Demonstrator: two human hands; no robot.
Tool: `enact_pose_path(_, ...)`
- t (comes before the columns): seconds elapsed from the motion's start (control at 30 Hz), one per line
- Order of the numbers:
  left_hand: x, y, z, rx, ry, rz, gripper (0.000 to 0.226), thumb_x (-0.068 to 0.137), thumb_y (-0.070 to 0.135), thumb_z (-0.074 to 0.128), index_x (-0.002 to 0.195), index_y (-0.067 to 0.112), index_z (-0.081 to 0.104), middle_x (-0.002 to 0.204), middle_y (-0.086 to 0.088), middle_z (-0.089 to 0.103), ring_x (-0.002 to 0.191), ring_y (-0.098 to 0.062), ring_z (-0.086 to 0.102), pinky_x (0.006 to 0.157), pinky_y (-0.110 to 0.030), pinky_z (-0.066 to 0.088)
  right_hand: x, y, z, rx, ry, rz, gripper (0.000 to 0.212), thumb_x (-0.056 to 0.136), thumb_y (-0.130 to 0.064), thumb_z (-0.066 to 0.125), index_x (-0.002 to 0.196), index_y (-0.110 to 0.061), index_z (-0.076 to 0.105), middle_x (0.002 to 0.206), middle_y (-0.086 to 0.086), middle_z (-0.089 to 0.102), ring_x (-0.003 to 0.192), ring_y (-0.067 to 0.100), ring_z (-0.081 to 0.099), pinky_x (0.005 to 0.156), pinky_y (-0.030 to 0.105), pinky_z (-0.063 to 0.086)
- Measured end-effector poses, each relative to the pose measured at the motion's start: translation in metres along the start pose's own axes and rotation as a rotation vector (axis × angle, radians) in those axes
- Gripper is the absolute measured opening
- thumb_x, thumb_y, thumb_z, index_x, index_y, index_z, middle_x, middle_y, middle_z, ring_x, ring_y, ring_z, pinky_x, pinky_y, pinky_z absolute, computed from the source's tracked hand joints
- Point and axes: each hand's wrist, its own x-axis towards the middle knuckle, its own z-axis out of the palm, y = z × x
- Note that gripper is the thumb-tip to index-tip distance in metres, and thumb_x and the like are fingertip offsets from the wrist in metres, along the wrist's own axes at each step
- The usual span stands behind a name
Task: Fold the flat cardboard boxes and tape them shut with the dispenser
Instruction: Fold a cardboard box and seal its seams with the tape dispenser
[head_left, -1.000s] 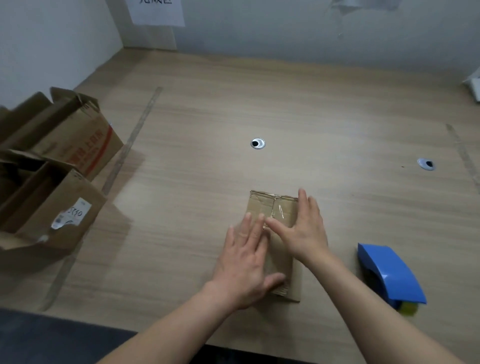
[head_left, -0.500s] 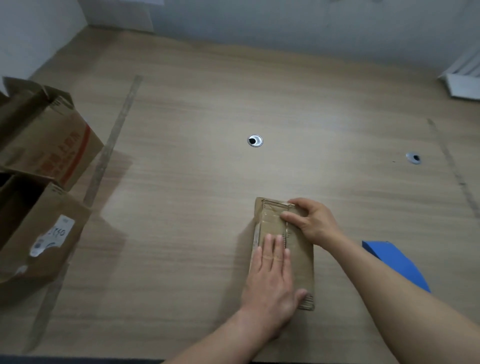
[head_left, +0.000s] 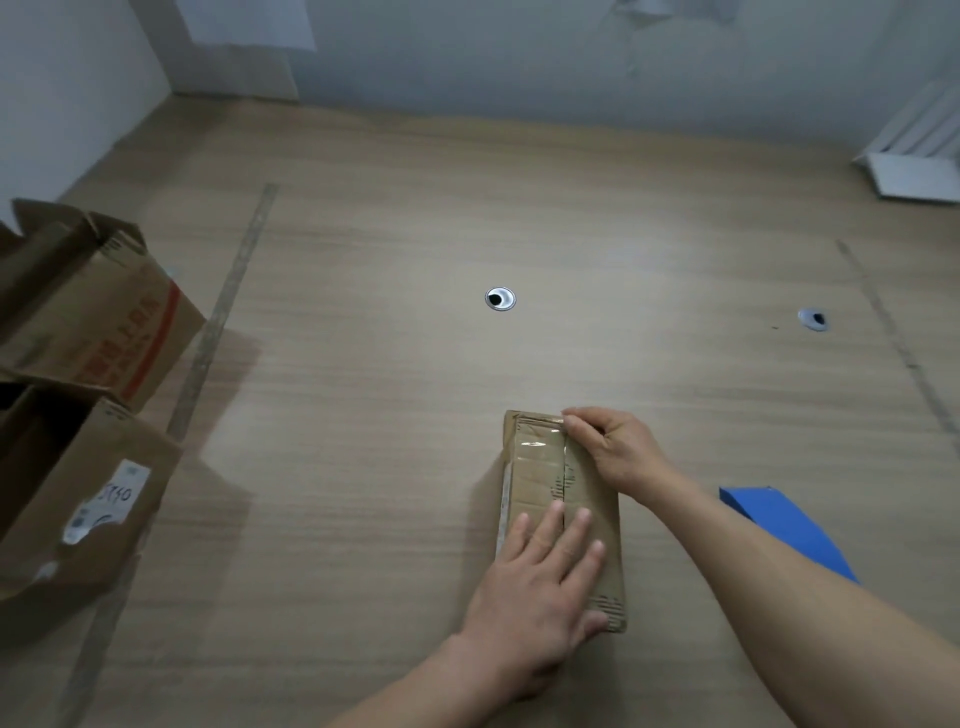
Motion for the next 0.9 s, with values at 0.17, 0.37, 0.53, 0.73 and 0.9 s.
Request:
enact_pose_path(0.17,0.013,-0.027,-0.038,-0.59,0.14,-0.605,0.079,0.093,0.061,0.03,0.153,0.01,0.029,0.163,-0.01,0.019,0.151,-0.022,0.014,0.119,-0.023,0.007,-0.023,-0.008,-0.01,0.144,0.193,0.265,0.065,0.103,-0.06,0.033,0.142,-0.014,0.055,0.139,0.006,0.06,0.131,0.031,0.054,0.11,0.047,0.044)
enact_pose_path(0.37,0.051,-0.06,-0.064,-1.333,0.008,-0.922,0.08,0.089,0.078,0.029,0.128,0.018,0.064,0.13,-0.001,0.064,0.115,-0.016,0.057,0.102,-0.037,0.046,-0.04,-0.031,-0.008,0.464,0.003,0.503,0.075,0.099,-0.071,0.023,0.102,-0.017,0.076,0.095,0.008,0.077,0.089,0.029,0.069,0.079,0.043,0.057)
enact_pose_path(0.53,0.064,-0.094,-0.125,-1.656,0.277,-0.93,0.089,0.075,0.086,0.027,0.107,0.012,0.064,0.099,-0.008,0.072,0.095,-0.027,0.065,0.088,-0.045,0.049,-0.032,-0.073,-0.036,0.807,0.111,0.17,0.079,0.1,-0.07,0.019,0.096,-0.013,0.074,0.104,0.007,0.077,0.105,0.023,0.068,0.08,0.044,0.047)
enact_pose_path(0.73,0.05,-0.122,-0.125,-1.68,0.27,-0.901,0.092,0.069,0.086,0.033,0.124,0.016,0.057,0.117,-0.016,0.068,0.109,-0.034,0.065,0.099,-0.054,0.049,-0.029,-0.087,-0.015,0.908,0.1,0.081,0.071,0.101,-0.066,0.022,0.088,-0.012,0.065,0.083,0.007,0.071,0.087,0.02,0.067,0.081,0.042,0.045)
enact_pose_path(0.9,0.031,-0.123,-0.094,-1.59,0.093,-0.966,0.08,0.067,0.081,0.047,0.122,0.023,0.054,0.121,-0.008,0.064,0.109,-0.027,0.062,0.095,-0.05,0.052,-0.031,-0.064,0.027,0.796,-0.01,0.207,0.067,0.098,-0.066,0.037,0.09,-0.009,0.073,0.079,0.009,0.07,0.073,0.02,0.066,0.062,0.03,0.053)
